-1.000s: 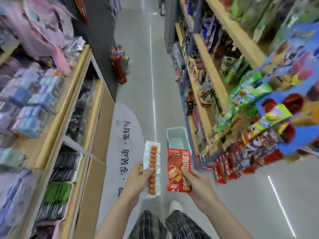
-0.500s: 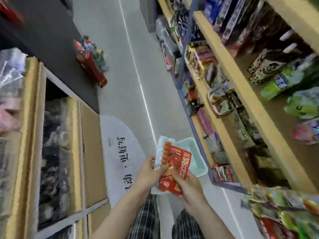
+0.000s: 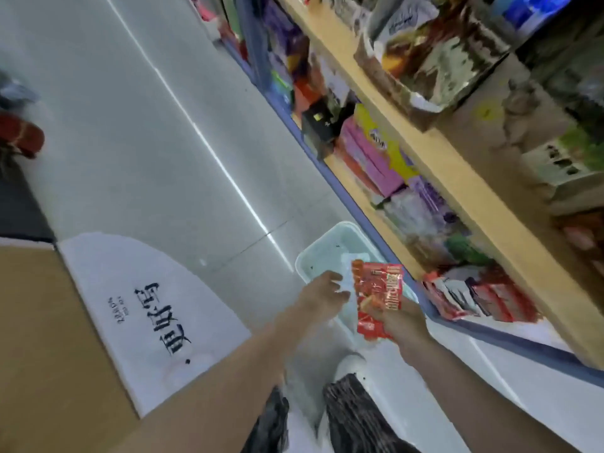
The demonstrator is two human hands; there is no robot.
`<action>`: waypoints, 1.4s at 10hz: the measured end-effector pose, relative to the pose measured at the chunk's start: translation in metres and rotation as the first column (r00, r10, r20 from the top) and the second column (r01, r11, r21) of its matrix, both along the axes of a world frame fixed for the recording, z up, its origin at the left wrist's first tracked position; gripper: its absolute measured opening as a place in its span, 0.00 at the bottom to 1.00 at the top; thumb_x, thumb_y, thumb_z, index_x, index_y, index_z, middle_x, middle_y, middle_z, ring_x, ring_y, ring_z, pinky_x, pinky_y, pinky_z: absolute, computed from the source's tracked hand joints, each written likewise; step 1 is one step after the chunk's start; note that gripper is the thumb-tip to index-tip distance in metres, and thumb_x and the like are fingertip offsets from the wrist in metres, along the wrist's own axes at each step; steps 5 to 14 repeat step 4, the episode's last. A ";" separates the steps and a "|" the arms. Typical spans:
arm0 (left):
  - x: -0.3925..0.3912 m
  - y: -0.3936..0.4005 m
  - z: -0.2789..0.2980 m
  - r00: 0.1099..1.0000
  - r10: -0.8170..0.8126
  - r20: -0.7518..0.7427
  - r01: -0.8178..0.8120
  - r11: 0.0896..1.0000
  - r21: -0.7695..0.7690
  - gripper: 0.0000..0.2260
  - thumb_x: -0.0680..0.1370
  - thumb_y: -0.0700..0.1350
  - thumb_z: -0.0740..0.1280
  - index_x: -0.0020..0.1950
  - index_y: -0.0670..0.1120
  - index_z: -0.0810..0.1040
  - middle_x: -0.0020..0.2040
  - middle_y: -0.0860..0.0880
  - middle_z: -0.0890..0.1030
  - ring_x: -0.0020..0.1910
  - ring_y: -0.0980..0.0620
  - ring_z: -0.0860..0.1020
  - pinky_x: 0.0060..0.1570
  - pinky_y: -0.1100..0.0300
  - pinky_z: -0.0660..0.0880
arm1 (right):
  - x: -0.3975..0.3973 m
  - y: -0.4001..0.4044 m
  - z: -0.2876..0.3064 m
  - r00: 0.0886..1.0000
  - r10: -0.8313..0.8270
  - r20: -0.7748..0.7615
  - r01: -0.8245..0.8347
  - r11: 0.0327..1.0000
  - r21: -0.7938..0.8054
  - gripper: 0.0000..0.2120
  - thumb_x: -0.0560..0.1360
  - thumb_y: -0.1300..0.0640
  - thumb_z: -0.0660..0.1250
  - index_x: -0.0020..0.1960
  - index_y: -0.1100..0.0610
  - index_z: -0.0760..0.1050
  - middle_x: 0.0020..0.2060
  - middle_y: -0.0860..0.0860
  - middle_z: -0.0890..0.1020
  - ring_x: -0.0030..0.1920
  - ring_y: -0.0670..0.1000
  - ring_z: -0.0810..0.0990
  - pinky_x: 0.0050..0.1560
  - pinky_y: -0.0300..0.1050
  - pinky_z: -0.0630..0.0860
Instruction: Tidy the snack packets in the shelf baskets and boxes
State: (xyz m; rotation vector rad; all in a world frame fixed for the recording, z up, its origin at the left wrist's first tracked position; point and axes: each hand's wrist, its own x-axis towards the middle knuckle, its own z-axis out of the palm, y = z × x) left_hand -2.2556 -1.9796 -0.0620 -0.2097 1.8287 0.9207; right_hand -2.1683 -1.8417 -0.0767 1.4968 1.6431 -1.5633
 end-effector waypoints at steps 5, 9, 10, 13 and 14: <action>-0.023 -0.011 -0.166 0.760 -0.604 -0.239 0.536 0.791 -0.294 0.19 0.80 0.40 0.61 0.70 0.50 0.72 0.70 0.47 0.73 0.68 0.47 0.73 0.67 0.56 0.68 | -0.004 0.033 -0.181 0.966 0.241 0.097 -0.253 0.958 0.138 0.24 0.71 0.57 0.76 0.65 0.59 0.75 0.55 0.56 0.82 0.51 0.52 0.81 0.49 0.36 0.74; -0.023 -0.011 -0.166 0.760 -0.604 -0.239 0.536 0.791 -0.294 0.19 0.80 0.40 0.61 0.70 0.50 0.72 0.70 0.47 0.73 0.68 0.47 0.73 0.67 0.56 0.68 | -0.004 0.033 -0.181 0.966 0.241 0.097 -0.253 0.958 0.138 0.24 0.71 0.57 0.76 0.65 0.59 0.75 0.55 0.56 0.82 0.51 0.52 0.81 0.49 0.36 0.74; -0.023 -0.011 -0.166 0.760 -0.604 -0.239 0.536 0.791 -0.294 0.19 0.80 0.40 0.61 0.70 0.50 0.72 0.70 0.47 0.73 0.68 0.47 0.73 0.67 0.56 0.68 | -0.004 0.033 -0.181 0.966 0.241 0.097 -0.253 0.958 0.138 0.24 0.71 0.57 0.76 0.65 0.59 0.75 0.55 0.56 0.82 0.51 0.52 0.81 0.49 0.36 0.74; -0.023 -0.011 -0.166 0.760 -0.604 -0.239 0.536 0.791 -0.294 0.19 0.80 0.40 0.61 0.70 0.50 0.72 0.70 0.47 0.73 0.68 0.47 0.73 0.67 0.56 0.68 | -0.004 0.033 -0.181 0.966 0.241 0.097 -0.253 0.958 0.138 0.24 0.71 0.57 0.76 0.65 0.59 0.75 0.55 0.56 0.82 0.51 0.52 0.81 0.49 0.36 0.74; -0.023 -0.011 -0.166 0.760 -0.604 -0.239 0.536 0.791 -0.294 0.19 0.80 0.40 0.61 0.70 0.50 0.72 0.70 0.47 0.73 0.68 0.47 0.73 0.67 0.56 0.68 | -0.004 0.033 -0.181 0.966 0.241 0.097 -0.253 0.958 0.138 0.24 0.71 0.57 0.76 0.65 0.59 0.75 0.55 0.56 0.82 0.51 0.52 0.81 0.49 0.36 0.74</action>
